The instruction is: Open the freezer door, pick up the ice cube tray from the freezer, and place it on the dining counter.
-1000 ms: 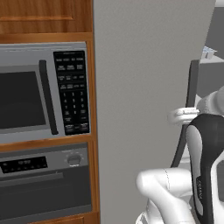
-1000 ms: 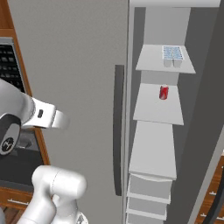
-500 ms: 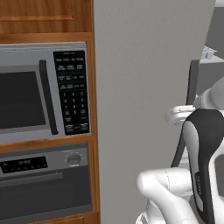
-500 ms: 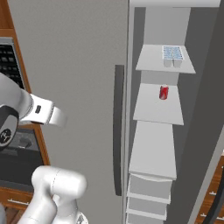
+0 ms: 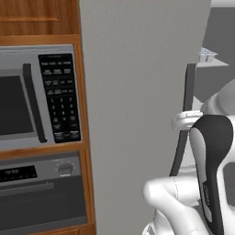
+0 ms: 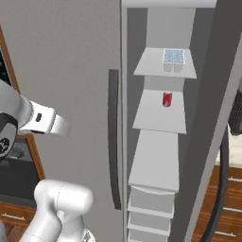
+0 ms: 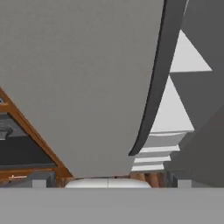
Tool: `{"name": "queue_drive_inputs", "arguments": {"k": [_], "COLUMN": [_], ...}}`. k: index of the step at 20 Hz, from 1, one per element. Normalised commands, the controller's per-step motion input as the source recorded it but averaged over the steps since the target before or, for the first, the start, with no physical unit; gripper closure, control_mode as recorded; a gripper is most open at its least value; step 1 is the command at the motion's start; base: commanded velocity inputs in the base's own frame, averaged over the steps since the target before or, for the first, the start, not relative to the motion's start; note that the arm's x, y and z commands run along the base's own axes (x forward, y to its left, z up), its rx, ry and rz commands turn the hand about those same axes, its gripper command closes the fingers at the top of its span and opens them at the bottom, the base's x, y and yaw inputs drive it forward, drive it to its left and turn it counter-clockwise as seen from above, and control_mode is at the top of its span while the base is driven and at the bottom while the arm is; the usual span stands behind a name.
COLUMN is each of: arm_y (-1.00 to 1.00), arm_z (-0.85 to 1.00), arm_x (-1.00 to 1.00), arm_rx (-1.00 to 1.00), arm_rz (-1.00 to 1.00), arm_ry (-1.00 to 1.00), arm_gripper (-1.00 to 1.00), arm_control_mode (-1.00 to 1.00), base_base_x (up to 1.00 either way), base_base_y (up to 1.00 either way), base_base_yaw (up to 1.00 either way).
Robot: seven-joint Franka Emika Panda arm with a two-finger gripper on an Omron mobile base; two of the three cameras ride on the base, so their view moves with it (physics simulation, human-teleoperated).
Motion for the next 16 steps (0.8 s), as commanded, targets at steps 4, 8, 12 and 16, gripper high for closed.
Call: {"name": "queue_drive_inputs", "arguments": {"k": [4, 8, 12, 16], "arm_y": [0.00, 0.00, 0.00, 0.00], "arm_z": [0.00, 0.00, 0.00, 0.00], "arm_x": [0.00, 0.00, 0.00, 0.00], "arm_rx": [0.00, 0.00, 0.00, 0.00], "arm_rz": [0.00, 0.00, 0.00, 0.00], "arm_ry": [0.00, 0.00, 0.00, 0.00], "arm_gripper": [-1.00, -1.00, -1.00, -1.00], "arm_control_mode": [1.00, 1.00, 1.00, 1.00], "base_base_x": [0.10, 0.28, 0.56, 0.66], "base_base_y": [-0.89, -0.71, -0.41, -0.38], "base_base_yaw": [0.00, 0.01, 0.00, 0.00]}}
